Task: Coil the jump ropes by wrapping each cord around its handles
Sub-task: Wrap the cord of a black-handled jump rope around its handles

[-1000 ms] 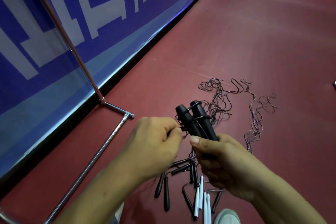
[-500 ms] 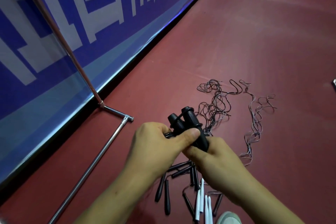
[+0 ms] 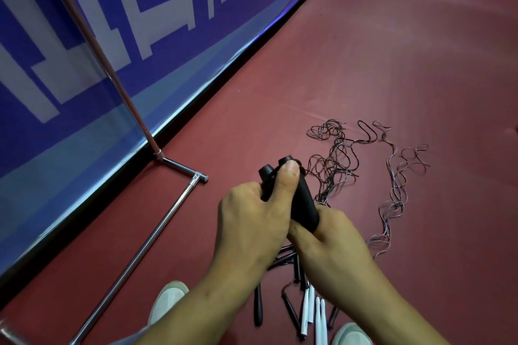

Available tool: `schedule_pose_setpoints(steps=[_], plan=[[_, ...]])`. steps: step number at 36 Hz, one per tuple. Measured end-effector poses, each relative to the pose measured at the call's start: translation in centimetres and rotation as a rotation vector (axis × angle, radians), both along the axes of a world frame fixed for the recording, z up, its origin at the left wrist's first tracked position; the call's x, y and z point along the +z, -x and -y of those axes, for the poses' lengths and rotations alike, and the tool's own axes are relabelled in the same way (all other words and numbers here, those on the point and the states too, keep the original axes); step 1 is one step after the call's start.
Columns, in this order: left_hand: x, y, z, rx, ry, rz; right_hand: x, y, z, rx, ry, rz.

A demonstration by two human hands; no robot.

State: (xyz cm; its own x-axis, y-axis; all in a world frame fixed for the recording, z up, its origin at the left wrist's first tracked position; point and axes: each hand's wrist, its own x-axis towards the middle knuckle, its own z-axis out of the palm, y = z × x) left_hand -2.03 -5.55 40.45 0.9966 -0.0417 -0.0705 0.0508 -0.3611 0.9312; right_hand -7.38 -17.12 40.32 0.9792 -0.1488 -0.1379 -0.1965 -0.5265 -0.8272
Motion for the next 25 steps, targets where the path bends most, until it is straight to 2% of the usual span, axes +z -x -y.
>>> schedule_pose_setpoints(steps=[5, 9, 12, 16, 19, 25], plan=[[0.5, -0.3, -0.3, -0.034, 0.032, -0.04, 0.2, -0.2, 0.0, 0.0, -0.007, -0.007], [0.7, -1.3, -1.3, -0.117, 0.084, -0.198, 0.5, -0.1, 0.7, -0.019, -0.045, -0.061], [0.7, -2.0, -1.8, -0.192, 0.17, -0.361, 0.1, 0.0, 1.1, 0.0, 0.013, -0.096], [0.0, -2.0, -2.3, -0.25, 0.143, -0.473, -0.7, 0.1, 1.3, 0.017, 0.099, -0.117], [0.1, -2.1, -2.5, -0.282, 0.205, -0.576, -1.2, 0.1, 1.1, 0.013, 0.199, -0.113], [-0.1, -1.9, -2.5, -0.269, 0.275, -0.6, -0.7, 0.1, 0.4, -0.004, 0.349, -0.129]])
